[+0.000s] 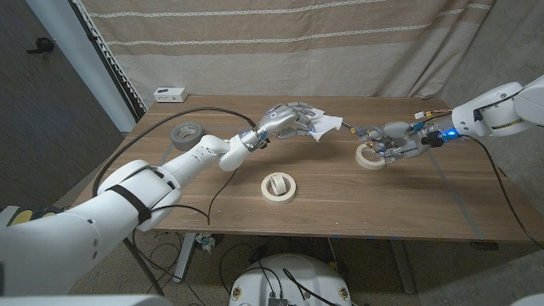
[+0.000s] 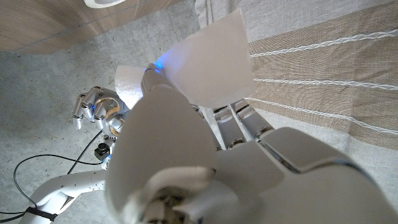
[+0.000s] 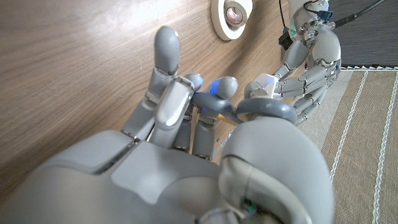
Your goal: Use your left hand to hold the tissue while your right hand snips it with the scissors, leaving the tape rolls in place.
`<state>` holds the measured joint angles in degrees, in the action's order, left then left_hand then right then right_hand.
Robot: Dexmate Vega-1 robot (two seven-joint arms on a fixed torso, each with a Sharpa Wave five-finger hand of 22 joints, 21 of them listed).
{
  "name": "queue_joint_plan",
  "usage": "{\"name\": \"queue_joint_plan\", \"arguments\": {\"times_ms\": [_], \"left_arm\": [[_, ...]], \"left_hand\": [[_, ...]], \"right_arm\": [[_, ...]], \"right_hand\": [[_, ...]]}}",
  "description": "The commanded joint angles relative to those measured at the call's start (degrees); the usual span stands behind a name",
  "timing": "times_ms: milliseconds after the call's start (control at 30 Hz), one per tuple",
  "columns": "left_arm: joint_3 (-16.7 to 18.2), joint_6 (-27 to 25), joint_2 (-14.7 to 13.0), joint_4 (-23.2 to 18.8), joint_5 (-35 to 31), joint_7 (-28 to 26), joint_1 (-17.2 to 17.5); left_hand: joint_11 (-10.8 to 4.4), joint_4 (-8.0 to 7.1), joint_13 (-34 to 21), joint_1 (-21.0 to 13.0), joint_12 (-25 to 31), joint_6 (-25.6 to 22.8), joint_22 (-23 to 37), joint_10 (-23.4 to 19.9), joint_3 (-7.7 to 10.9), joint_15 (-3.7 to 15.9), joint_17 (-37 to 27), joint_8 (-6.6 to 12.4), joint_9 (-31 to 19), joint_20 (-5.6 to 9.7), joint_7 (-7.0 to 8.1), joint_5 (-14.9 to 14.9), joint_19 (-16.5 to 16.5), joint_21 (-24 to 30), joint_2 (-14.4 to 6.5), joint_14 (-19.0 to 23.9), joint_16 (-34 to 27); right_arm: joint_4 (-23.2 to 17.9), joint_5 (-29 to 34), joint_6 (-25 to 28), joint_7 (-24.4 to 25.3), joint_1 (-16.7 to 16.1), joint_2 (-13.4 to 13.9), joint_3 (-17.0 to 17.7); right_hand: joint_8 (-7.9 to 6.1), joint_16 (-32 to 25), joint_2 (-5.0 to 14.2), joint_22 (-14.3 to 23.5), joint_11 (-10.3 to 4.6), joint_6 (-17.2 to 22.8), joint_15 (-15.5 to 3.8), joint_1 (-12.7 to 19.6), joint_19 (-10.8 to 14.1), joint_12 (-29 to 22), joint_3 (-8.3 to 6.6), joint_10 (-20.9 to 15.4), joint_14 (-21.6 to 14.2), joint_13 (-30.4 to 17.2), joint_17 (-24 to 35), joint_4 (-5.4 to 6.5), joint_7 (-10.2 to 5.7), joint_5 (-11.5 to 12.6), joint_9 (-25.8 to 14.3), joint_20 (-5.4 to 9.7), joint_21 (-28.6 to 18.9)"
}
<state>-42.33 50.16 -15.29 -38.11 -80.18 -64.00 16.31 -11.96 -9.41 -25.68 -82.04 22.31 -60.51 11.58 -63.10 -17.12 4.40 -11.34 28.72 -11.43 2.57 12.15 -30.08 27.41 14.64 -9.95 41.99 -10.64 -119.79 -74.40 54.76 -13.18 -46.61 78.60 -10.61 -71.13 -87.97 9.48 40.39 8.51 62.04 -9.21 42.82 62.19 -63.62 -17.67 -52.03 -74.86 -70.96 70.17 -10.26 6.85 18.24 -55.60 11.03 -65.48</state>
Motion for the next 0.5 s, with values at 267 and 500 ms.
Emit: {"name": "queue_joint_plan", "arguments": {"times_ms": [267, 500], "left_arm": [[3.39, -1.14, 0.48, -0.52, 0.3, 0.0, 1.29], [6.28, -0.99, 0.31, -1.65, 0.28, 0.0, 2.9]], "left_hand": [[-0.1, -0.06, -0.12, -0.27, 0.11, -0.3, 0.23, -0.36, 0.53, 9.01, -0.05, 0.35, -2.9, 7.77, -0.08, 0.49, 0.3, 0.2, -0.44, 0.6, -0.12], [-0.11, -0.08, 0.18, -0.2, 0.01, -0.41, 0.21, -0.52, 0.71, 9.0, 0.0, 0.29, -2.74, 7.76, -0.08, 0.92, 0.22, 0.13, -0.45, 0.65, -0.08]], "right_arm": [[0.23, 0.09, -3.25, -1.18, -1.55, 0.99, 0.57], [0.1, 0.1, -3.66, -1.42, -1.42, 0.74, 0.44]], "right_hand": [[-12.53, -0.03, 0.82, -0.24, -17.5, 8.5, -2.9, -1.35, -0.73, -26.63, -15.8, -22.9, -2.54, -0.27, -0.41, 12.37, -5.23, 0.51, -9.32, 1.07, -1.46], [-12.8, -0.37, 0.76, -0.14, -17.62, 8.32, -2.88, -2.07, -0.72, -26.64, -15.84, -23.07, -3.08, -0.25, -0.02, 11.94, -5.3, 0.51, -10.37, 1.08, -2.77]]}}
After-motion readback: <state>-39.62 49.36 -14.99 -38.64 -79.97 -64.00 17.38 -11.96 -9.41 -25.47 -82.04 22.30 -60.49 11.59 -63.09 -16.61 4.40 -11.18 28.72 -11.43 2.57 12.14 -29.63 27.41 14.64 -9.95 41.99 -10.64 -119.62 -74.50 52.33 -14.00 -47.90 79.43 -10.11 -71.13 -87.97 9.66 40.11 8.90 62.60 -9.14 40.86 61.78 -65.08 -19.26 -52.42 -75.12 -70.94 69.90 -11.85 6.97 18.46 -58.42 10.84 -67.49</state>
